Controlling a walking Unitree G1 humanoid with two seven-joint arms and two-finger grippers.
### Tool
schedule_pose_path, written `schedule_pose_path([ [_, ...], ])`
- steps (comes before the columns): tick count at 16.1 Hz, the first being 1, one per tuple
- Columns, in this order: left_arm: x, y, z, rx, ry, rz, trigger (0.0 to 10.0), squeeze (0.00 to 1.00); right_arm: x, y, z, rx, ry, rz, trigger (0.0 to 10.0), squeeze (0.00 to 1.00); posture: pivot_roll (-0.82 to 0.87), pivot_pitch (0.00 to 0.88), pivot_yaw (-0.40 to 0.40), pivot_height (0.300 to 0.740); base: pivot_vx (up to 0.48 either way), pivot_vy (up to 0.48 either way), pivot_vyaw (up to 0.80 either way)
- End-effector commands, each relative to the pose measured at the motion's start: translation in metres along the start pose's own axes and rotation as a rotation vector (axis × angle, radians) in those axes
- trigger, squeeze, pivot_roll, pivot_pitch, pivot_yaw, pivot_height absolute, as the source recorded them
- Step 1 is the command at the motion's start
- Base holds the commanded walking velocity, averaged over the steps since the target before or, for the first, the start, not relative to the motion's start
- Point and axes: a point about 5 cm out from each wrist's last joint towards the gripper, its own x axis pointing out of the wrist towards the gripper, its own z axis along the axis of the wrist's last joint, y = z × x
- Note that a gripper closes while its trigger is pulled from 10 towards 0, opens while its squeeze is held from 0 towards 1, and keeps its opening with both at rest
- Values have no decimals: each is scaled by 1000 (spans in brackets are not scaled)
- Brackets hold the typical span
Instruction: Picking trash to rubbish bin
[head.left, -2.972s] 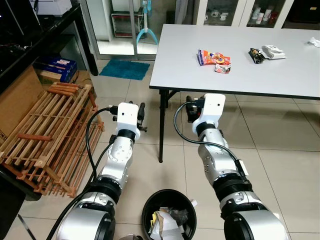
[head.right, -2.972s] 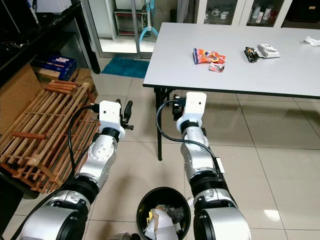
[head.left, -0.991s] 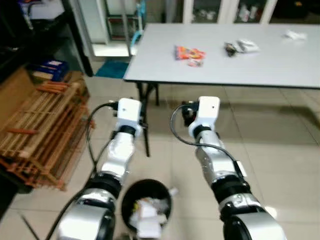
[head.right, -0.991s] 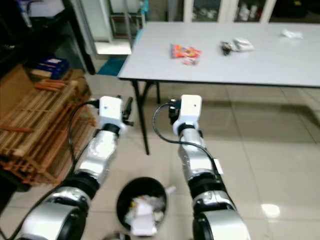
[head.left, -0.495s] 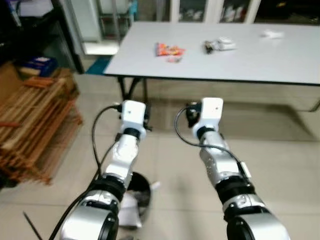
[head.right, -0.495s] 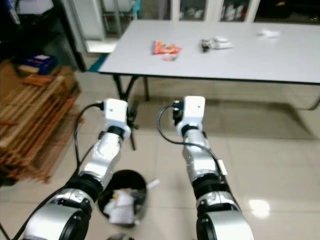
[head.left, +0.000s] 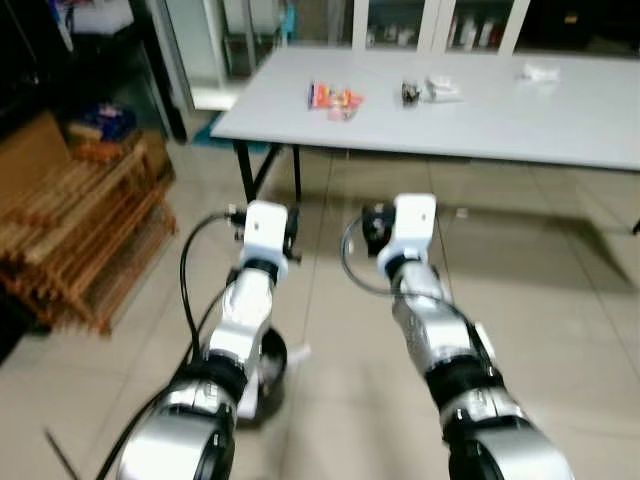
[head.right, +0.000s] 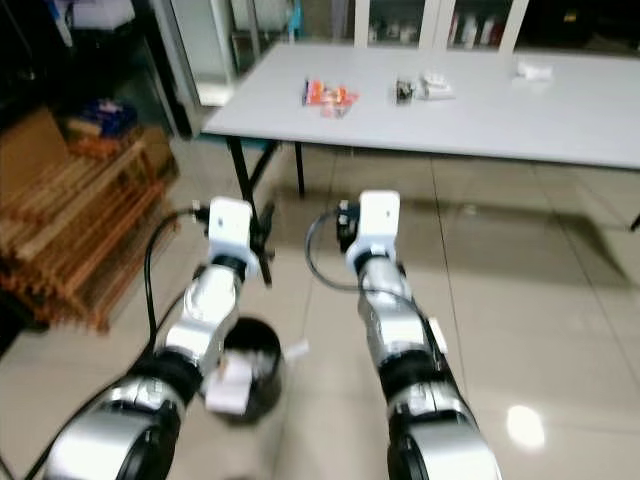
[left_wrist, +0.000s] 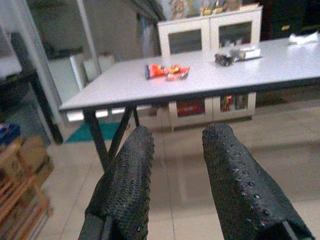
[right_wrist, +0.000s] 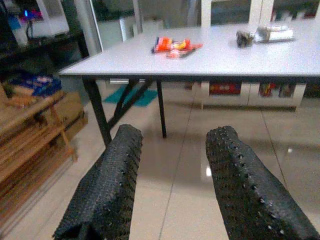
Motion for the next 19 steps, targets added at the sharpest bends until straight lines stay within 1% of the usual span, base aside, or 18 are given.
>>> schedule_pose_path([
  [1,1,5,1,15,-2,4,10000,0,1,4,2,24,-3,3,10000,0,32,0,57,740,0,-326,0],
  [9,0,9,1,19,-5,4,10000,0,1,8,2,24,0,9,10000,0,35,0,67,740,0,-320,0],
  [15,1,9,3,17,-9,8,10000,0,2,5,6,19,-5,3,10000,0,46,0,56,740,0,-311,0],
  [17,1,9,3,-13,-10,6,10000,0,2,5,5,19,2,7,10000,0,47,0,55,740,0,0,0],
  [19,1,7,4,-12,-21,0,10000,0,2,6,5,19,5,10,10000,0,47,0,54,740,0,0,0],
])
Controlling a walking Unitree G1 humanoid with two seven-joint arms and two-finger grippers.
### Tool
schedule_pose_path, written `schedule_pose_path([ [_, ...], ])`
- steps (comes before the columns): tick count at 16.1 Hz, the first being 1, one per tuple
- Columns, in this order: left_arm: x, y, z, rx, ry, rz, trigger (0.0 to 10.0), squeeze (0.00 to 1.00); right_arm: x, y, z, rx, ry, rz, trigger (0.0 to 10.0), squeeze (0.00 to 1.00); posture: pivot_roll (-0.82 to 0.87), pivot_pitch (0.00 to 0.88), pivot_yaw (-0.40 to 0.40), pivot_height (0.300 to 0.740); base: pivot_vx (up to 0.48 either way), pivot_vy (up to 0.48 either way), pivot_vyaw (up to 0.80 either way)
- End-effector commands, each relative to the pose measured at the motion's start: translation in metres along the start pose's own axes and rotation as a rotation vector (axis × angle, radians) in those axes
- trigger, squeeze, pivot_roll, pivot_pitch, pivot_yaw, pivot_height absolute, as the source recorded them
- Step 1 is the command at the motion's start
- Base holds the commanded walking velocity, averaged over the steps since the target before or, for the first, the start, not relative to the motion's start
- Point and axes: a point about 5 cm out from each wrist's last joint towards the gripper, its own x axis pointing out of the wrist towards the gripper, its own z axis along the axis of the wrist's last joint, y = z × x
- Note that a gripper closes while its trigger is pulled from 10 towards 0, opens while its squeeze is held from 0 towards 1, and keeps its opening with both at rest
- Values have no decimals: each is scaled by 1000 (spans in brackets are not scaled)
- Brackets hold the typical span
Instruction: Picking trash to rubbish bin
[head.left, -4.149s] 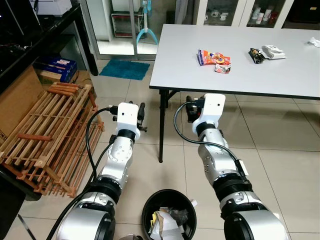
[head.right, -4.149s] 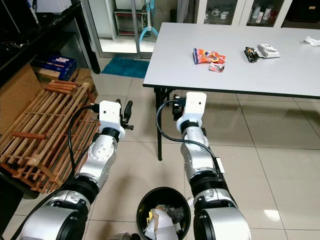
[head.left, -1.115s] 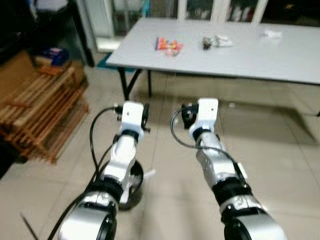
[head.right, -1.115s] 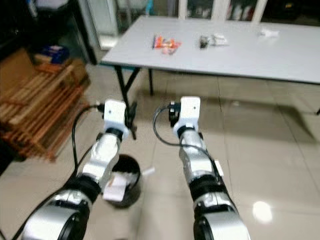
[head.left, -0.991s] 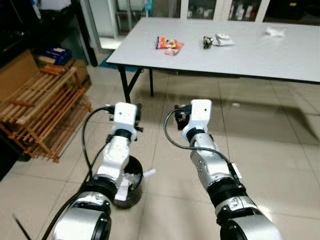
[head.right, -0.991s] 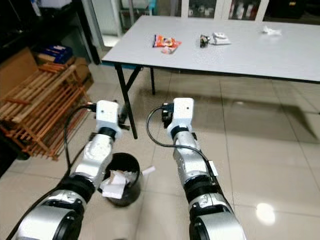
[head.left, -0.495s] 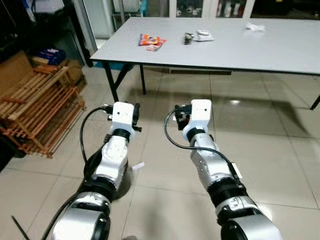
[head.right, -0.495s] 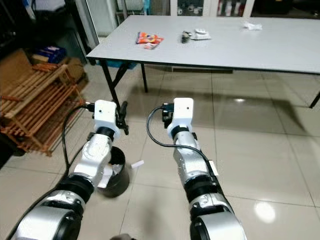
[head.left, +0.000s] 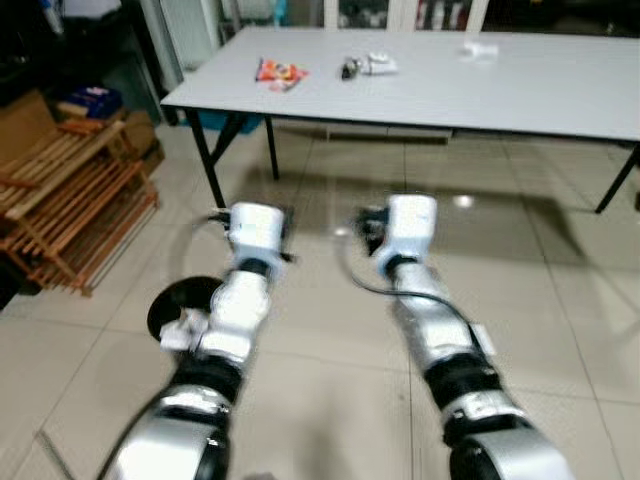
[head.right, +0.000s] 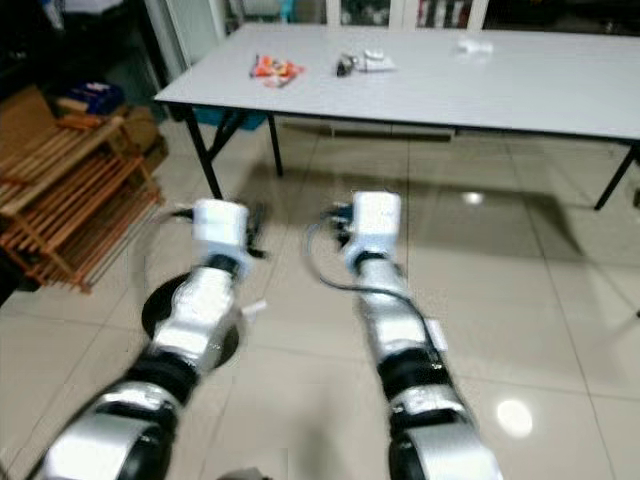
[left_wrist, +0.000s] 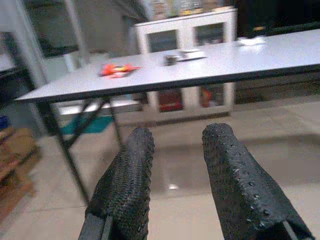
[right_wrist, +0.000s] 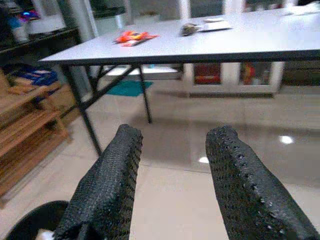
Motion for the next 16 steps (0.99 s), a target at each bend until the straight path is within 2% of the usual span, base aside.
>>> schedule_pose_path([
  [1,2,10,4,17,-13,20,10000,0,1,10,3,18,-3,25,10000,0,47,0,53,740,0,0,0],
  [3,2,9,5,2,-22,13,10000,0,2,10,4,17,-3,24,10000,0,45,0,56,740,0,0,0],
  [5,2,12,1,0,13,27,10000,0,2,9,5,16,-5,25,10000,0,45,0,53,740,133,0,0],
  [10,2,23,1,21,20,62,10000,0,3,15,4,20,1,45,10000,0,65,0,52,740,367,205,0],
  [12,3,22,1,22,21,60,10000,0,3,18,4,17,1,55,10000,0,57,0,56,740,392,246,0],
  [16,3,19,1,32,24,49,10000,0,3,14,5,18,1,48,10000,0,54,0,54,740,421,0,0],
])
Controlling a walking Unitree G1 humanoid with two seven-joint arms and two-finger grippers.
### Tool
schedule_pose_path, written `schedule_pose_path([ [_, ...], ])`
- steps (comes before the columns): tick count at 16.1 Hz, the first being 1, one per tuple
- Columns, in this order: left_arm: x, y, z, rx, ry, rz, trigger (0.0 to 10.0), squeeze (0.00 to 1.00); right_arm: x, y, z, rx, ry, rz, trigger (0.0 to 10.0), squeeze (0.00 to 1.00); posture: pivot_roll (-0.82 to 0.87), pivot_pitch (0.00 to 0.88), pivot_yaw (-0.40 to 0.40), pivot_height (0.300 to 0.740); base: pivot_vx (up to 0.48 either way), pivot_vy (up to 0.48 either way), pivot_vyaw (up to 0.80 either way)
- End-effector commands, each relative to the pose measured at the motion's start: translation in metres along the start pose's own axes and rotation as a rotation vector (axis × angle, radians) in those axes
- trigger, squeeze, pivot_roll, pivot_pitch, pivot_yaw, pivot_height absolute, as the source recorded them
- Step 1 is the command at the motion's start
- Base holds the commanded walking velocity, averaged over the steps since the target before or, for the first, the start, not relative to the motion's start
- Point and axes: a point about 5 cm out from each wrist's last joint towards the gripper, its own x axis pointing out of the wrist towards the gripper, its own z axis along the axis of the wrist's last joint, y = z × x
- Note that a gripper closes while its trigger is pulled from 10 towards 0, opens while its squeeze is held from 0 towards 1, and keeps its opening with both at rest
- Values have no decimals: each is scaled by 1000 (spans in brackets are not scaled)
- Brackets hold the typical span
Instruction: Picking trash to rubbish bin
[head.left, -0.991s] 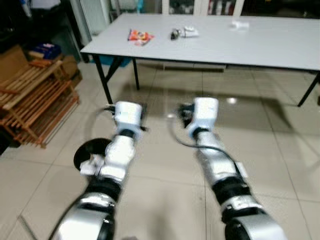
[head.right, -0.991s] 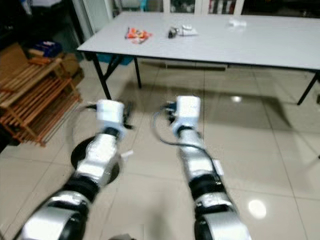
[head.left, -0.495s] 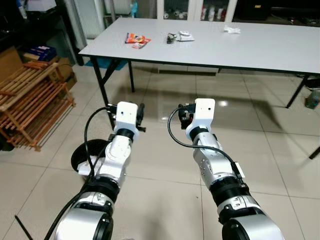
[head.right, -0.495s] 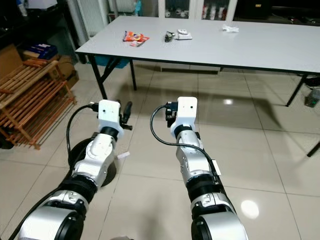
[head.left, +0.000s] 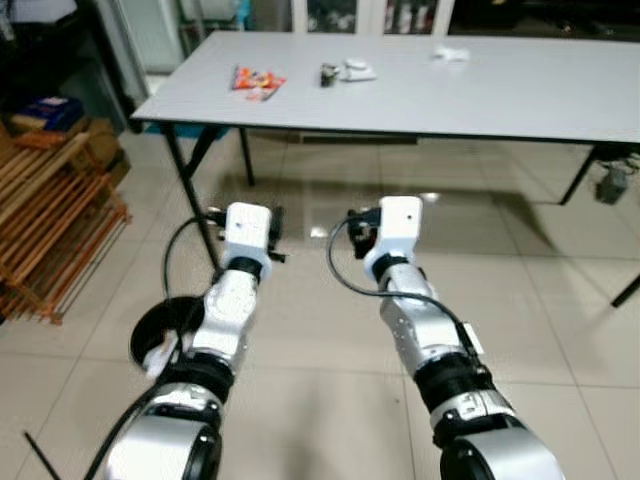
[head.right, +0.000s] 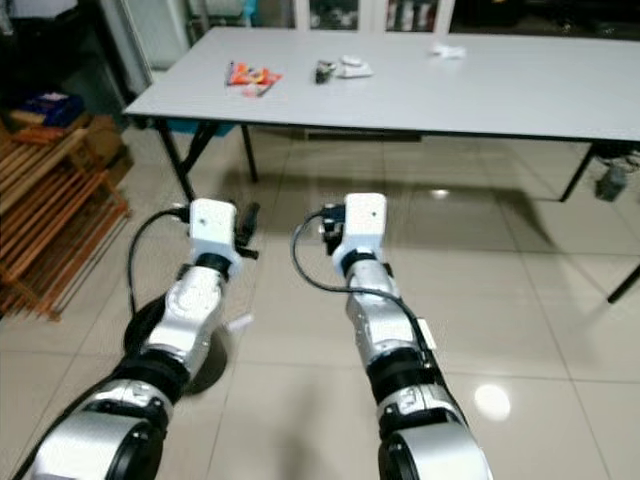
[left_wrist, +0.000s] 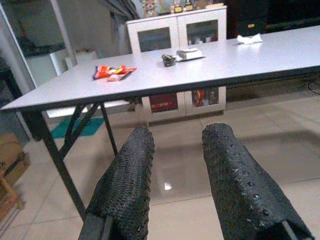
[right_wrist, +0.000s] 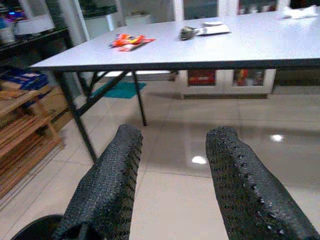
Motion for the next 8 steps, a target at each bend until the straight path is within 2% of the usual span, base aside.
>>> schedule_pose_path([
  [1,3,-4,3,1,2,-5,10000,0,2,-3,5,9,-7,-8,10000,0,54,0,53,740,428,0,0],
  [7,2,-5,1,19,7,-10,10000,0,1,0,3,22,3,2,10000,0,58,0,52,740,479,0,0],
  [8,2,-5,1,19,7,-10,10000,0,1,2,4,29,0,13,10000,0,55,0,55,740,480,0,-544],
])
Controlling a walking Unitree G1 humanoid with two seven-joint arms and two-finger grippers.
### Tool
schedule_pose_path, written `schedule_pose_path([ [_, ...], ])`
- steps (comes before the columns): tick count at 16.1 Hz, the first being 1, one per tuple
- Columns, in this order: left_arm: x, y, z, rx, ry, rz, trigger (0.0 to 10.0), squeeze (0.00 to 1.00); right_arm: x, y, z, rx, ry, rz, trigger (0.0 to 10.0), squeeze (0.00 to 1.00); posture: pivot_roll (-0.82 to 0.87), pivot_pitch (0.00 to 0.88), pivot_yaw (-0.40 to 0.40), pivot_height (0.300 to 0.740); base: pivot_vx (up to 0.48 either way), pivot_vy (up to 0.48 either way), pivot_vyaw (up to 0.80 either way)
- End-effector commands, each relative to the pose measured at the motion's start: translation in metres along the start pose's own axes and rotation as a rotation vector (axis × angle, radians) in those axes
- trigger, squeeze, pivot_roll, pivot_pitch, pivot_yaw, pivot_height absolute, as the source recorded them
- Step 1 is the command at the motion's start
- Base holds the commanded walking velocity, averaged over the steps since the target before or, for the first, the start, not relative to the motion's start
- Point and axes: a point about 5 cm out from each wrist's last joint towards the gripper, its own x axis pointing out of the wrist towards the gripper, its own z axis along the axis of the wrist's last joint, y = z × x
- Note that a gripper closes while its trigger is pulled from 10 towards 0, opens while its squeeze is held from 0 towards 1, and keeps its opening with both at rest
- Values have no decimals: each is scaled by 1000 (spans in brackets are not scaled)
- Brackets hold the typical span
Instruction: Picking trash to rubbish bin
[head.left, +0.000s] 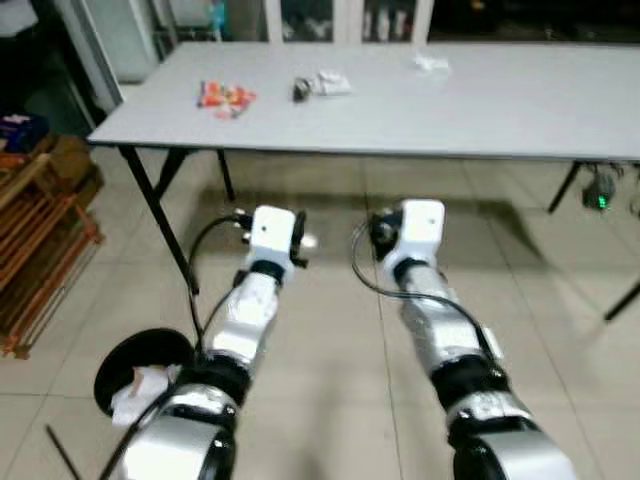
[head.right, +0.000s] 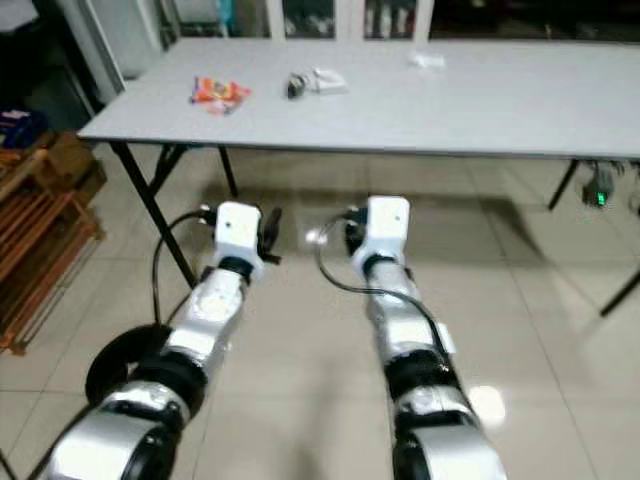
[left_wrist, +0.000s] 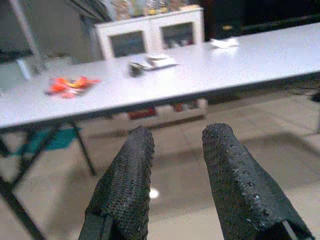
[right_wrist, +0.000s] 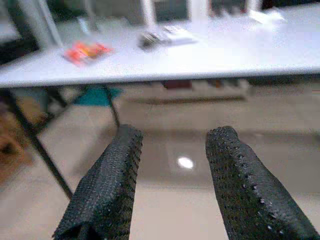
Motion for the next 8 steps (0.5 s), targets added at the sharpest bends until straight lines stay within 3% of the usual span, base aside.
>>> schedule_pose_path([
  [1,0,13,1,10,-1,36,10000,0,1,13,3,7,-4,45,10000,0,53,0,56,740,480,0,-800],
  [2,0,13,1,11,-1,33,10000,0,1,13,4,10,-16,44,10000,0,52,0,57,740,480,0,-800],
  [8,1,11,1,12,-2,26,10000,0,1,13,4,-2,-21,37,10000,0,51,0,61,740,480,0,0],
])
